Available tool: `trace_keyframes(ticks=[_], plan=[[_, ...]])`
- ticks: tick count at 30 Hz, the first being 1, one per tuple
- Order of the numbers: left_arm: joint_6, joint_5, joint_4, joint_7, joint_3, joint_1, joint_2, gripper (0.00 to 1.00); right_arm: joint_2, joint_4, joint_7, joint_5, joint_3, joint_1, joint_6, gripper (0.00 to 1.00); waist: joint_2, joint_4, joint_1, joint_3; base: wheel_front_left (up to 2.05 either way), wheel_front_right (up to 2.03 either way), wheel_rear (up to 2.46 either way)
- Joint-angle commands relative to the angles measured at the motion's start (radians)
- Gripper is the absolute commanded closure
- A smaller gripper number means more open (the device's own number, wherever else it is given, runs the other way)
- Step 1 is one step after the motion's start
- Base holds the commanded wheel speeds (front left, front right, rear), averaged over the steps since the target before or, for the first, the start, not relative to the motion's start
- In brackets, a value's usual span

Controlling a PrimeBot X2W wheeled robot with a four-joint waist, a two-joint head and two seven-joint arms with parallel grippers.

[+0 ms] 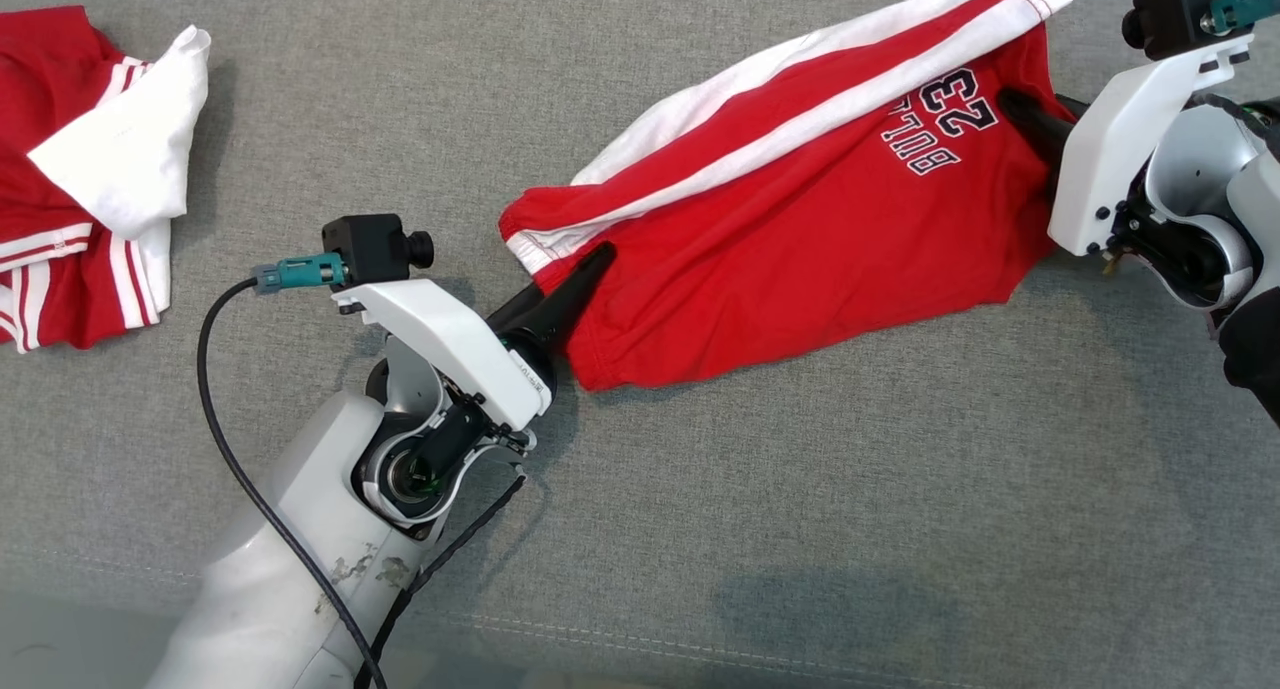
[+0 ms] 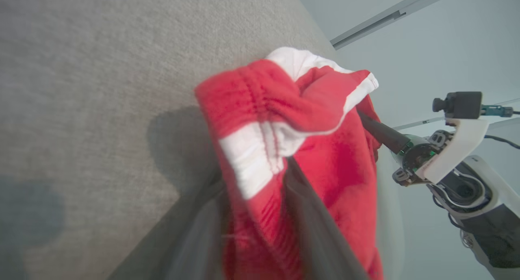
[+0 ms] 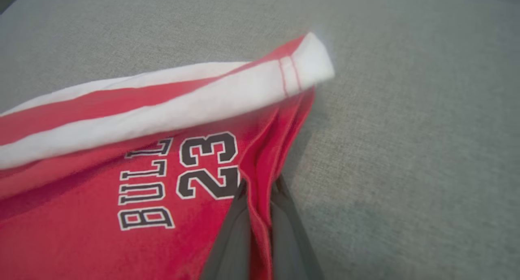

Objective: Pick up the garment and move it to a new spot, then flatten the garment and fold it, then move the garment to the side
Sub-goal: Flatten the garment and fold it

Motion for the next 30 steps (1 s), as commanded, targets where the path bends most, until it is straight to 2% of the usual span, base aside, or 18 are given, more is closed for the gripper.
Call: trace_keyframes(ticks=[1,14,23,30], plan=[[-0.017,-0.016,-0.004,0.011,0.01,0.013,-0.003,1.0,-0.014,-0.021,0.011,0.017,0.012,0.029,0.004,1.0,-0.0001,-0.002,0.0,-0.002,0.0,0.0,0.0],[-0.025,-0.086,-0.116,0.021,0.021,0.048,0.056,1.0,-0.09,-0.158,-0.008,0.186,0.015,0.074,0.004,1.0,-0.0001,-0.032,0.0,-0.018,0.0,0.0,0.0],[-0.025,-0.156,-0.289,0.017,0.062,0.14,0.154,1.0,-0.134,-0.295,-0.047,0.265,-0.024,0.174,0.004,1.0,-0.0001,-0.064,0.0,-0.038,0.0,0.0,0.0],[-0.025,-0.173,-0.391,0.003,0.086,0.242,0.239,1.0,-0.186,-0.449,-0.101,0.317,-0.086,0.341,0.004,1.0,-0.0001,-0.089,0.0,-0.072,0.0,0.0,0.0]])
